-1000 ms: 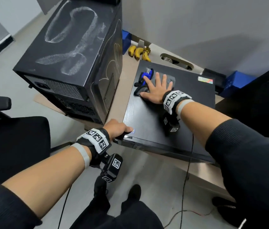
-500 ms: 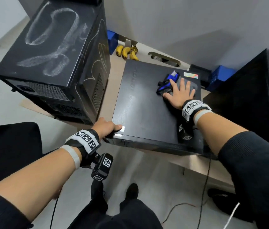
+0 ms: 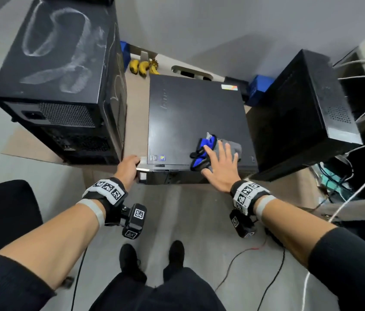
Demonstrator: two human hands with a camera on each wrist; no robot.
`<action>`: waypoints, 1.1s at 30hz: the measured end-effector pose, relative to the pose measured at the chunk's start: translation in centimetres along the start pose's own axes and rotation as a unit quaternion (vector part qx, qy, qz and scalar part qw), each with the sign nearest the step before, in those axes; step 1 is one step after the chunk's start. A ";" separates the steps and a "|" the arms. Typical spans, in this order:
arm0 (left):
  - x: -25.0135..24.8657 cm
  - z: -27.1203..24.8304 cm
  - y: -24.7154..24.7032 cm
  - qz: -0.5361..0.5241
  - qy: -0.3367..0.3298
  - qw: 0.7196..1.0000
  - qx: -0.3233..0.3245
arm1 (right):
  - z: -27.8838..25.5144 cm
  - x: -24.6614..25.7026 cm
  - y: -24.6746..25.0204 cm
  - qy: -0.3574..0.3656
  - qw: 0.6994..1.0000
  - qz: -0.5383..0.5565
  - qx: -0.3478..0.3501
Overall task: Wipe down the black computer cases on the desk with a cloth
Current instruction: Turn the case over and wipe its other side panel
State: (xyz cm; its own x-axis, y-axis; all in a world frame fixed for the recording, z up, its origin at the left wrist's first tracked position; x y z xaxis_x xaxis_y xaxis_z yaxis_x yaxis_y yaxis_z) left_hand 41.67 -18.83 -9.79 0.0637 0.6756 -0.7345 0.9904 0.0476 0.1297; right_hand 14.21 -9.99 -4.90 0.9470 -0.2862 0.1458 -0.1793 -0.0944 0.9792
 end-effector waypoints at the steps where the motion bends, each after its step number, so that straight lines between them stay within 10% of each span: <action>1: 0.4 0.1 0.1 -0.015 0.010 1.000 0.005 | -0.3 2.3 -0.5 0.036 0.999 -0.006 0.004; 7: 1.0 0.4 1.0 -0.055 0.041 0.998 -0.002 | 0.3 15.9 -3.4 0.193 0.980 -0.040 -0.022; 12: 1.1 1.4 1.2 -0.044 0.018 0.999 -0.003 | -0.5 15.1 -3.1 0.229 0.970 -0.059 -0.060; 21: 0.5 3.2 -0.1 0.001 -0.039 0.999 0.005 | -1.9 2.4 -0.7 -0.023 0.993 -0.060 -0.098; 33: 0.1 2.6 -2.6 -0.147 0.019 0.989 0.019 | -2.6 -0.1 -0.5 -0.056 0.989 -0.006 -0.135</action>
State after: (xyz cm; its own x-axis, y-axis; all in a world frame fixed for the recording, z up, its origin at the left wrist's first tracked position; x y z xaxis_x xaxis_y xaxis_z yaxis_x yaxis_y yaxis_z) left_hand 39.41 -20.80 -11.89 -0.2317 0.6643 -0.7106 0.9693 0.2192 -0.1111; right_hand 14.89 -7.45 -5.01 0.9106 -0.3913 0.1331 -0.0771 0.1557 0.9848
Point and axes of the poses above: each hand's wrist, its own z-axis towards the middle knuckle, its own y-axis out of the back of the hand, x = y × z, the point moved 6 cm from there along z, towards the middle knuckle, and after that the axes turned 9 degrees about -x, right-handed, at the moved point
